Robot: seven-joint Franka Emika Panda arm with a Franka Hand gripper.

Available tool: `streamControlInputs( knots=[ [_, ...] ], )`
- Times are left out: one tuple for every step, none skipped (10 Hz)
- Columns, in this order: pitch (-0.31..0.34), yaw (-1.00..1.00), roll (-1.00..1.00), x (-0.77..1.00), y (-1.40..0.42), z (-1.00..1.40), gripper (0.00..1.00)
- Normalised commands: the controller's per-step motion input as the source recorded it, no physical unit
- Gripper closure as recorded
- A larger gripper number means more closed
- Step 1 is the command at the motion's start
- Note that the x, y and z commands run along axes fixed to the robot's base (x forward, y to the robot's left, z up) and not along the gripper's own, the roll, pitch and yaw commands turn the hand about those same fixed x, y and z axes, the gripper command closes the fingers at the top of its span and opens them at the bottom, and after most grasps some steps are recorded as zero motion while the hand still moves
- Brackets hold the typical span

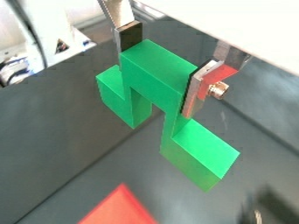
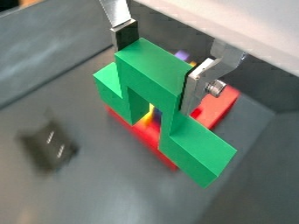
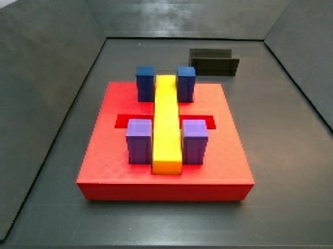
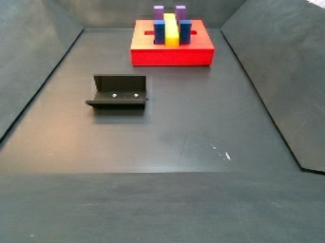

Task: Pick up the green object. Move up. Move to above the board. Insert the green object.
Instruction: Move to above the board, then insert the green object.

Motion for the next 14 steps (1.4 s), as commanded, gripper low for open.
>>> streamControlInputs(
  knots=[
    [0.335, -0.19, 0.01, 1.04, -1.4, 0.28, 1.0],
    [0.323, -0.11, -0.01, 1.1, -1.4, 0.32, 1.0],
    [0.248, -0.05, 0.04, 0.78, -1.0, 0.25, 1.0],
    [0.196, -0.03, 0.06, 0.58, -0.74, 0.18, 1.0],
    [0.098, -0.01, 0.04, 0.29, -0.37, 0.1, 1.0],
    [0.049, 0.0, 0.03, 0.16, -0.22, 0.07, 1.0],
    [0.007, 0.0, 0.0, 0.02, 0.0, -0.05, 1.0],
    [0.0, 0.0, 0.0, 0.06, 0.0, -0.09, 1.0],
    [0.0, 0.0, -0.02, 0.08, 0.0, -0.16, 1.0],
    [0.0, 0.0, 0.13, 0.22, -0.31, -0.32, 1.0],
    [0.0, 0.0, 0.25, 0.21, -0.41, -0.47, 1.0],
    [0.0, 0.05, 0.39, 0.24, -0.59, -0.53, 1.0],
    [0.0, 0.06, 0.34, 0.22, -0.52, -0.61, 1.0],
    [-0.016, 0.07, 0.22, 0.18, -0.32, -0.61, 1.0]
  ],
)
